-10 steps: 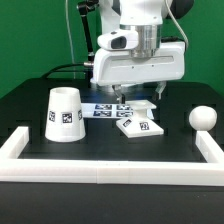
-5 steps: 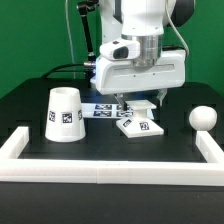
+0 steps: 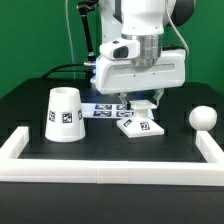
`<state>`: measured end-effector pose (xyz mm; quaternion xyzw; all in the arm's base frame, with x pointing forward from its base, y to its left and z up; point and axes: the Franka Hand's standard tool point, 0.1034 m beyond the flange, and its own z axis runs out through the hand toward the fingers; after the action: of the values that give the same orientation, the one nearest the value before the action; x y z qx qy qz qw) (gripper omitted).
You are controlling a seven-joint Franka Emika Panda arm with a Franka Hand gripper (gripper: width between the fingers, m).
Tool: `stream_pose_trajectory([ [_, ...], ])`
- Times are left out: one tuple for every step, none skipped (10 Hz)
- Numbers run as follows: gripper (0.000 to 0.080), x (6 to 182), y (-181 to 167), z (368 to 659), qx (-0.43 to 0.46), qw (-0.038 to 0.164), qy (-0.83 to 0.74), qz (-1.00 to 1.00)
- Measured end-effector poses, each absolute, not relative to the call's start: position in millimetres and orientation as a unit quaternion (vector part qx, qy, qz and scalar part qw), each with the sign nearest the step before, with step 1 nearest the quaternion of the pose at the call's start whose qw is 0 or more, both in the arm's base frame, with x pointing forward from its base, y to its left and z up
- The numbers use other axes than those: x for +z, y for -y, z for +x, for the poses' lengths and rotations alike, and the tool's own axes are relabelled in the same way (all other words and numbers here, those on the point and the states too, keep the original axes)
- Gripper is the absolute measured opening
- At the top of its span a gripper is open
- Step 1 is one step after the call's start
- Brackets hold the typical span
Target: Assemble lamp
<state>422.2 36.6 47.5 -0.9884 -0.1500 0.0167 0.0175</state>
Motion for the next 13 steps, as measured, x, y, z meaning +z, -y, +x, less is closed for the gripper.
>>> stream_pose_trajectory([
  [0.0533, 47.5, -37, 422, 0.017, 0.018, 0.15, -0.988],
  [0.0533, 47.5, -37, 422, 0.017, 0.018, 0.15, -0.988],
  [0.0533, 47.5, -37, 422, 0.017, 0.018, 0.15, -0.988],
  [0.0534, 47.4, -37, 422, 0.017, 0.018, 0.15, -0.988],
  [0.0534, 47.4, -41, 427, 0.015, 0.017, 0.13, -0.991],
  [0.0534, 47.4, -45, 438, 0.01, 0.018, 0.113, -0.993],
  [0.0534, 47.7, -48, 456, 0.003, 0.022, 0.087, -0.996],
  [0.0535, 48.0, -53, 470, -0.001, 0.023, 0.075, -0.997],
  [0.0535, 48.1, -59, 483, -0.007, 0.024, 0.07, -0.997],
  [0.0535, 48.0, -64, 491, -0.012, 0.025, 0.072, -0.997],
  [0.0535, 48.3, -69, 501, -0.017, 0.026, 0.067, -0.997],
  [0.0535, 48.3, -72, 512, -0.023, 0.027, 0.067, -0.997],
  [0.0535, 48.6, -75, 524, -0.03, 0.028, 0.068, -0.997],
])
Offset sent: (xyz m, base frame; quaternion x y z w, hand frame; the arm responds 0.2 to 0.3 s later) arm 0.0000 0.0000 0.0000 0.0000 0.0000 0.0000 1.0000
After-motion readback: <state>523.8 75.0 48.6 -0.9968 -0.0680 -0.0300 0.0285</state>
